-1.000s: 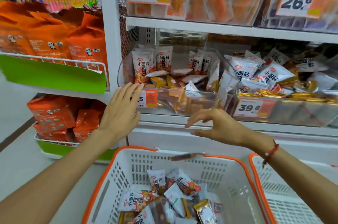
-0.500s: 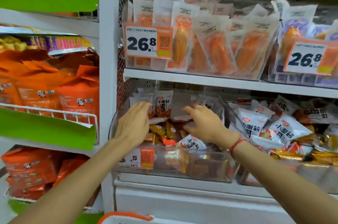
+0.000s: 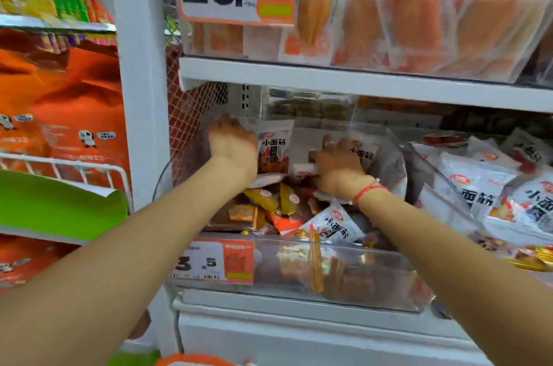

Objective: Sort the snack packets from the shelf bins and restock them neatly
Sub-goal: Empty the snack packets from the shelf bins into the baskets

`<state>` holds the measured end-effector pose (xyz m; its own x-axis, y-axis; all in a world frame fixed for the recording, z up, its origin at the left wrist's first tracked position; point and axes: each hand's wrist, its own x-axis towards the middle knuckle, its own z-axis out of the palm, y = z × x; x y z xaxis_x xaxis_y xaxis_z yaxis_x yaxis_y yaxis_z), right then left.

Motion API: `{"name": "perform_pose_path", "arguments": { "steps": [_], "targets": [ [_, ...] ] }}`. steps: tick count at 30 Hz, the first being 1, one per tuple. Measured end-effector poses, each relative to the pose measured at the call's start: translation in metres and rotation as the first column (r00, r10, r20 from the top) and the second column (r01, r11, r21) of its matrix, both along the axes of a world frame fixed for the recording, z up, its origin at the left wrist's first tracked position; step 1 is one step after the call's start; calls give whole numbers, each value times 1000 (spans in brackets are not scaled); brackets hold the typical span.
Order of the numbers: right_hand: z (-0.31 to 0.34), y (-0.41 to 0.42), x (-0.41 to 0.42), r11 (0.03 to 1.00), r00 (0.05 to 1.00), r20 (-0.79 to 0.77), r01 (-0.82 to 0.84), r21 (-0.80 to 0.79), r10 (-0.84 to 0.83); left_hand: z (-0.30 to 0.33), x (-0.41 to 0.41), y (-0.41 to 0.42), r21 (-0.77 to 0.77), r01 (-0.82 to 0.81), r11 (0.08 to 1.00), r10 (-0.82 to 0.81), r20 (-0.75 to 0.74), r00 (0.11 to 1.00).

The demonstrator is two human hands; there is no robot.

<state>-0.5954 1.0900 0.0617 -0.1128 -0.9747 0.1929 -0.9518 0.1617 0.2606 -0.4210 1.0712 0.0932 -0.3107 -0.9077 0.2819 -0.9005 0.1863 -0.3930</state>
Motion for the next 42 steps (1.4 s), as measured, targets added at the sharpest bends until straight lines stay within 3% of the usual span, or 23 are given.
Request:
{"name": "perform_pose_path", "arguments": {
  "steps": [2, 6, 11, 15, 17, 21, 24, 26, 29, 33, 36, 40, 42],
  "targets": [
    [-1, 6, 7, 996, 996, 24, -87, -23, 87, 3, 3, 13, 13, 62, 998, -62, 39, 997],
    [7, 30, 5, 976, 964, 157, -203, -75, 213, -1, 17, 35, 62, 183, 981, -179, -62, 982],
    [31, 92, 7, 953, 950, 153, -241, -186, 271, 5, 44, 78, -70, 327, 942, -334, -218, 917],
    [41, 154, 17, 911, 905, 186, -336, -241, 383, 11, 61, 128, -291, 498, 817, -577, -412, 705],
    [40, 188, 20, 871, 870, 201, -380, -310, 451, 7, 71, 158, -397, 534, 746, -666, -436, 606],
    [31, 252, 17, 815, 827, 266, -337, -471, 495, -6, 90, 199, -488, 515, 704, -710, -499, 497],
    [31, 272, 16, 811, 812, 293, -330, -483, 505, -2, 99, 223, -481, 516, 709, -694, -606, 389],
    [35, 276, 20, 833, 824, 255, -387, -396, 505, 2, 103, 232, -410, 506, 759, -632, -653, 418],
    [41, 279, 29, 852, 829, 228, -452, -263, 510, -2, 112, 229, -143, 466, 873, -427, -685, 590],
    [44, 286, 41, 846, 839, 157, -484, -226, 522, -24, 115, 229, 208, 407, 890, -286, -440, 851],
    [49, 296, 43, 843, 818, 206, -516, -153, 538, -44, 115, 228, 369, 393, 842, -288, -309, 906],
    [33, 290, 33, 808, 701, 487, -588, -20, 522, -62, 113, 224, 487, 390, 781, -340, -193, 921],
    [4, 279, 28, 815, 697, 578, -572, 90, 425, -70, 111, 222, 500, 404, 766, -370, -171, 913]
  ]
}}
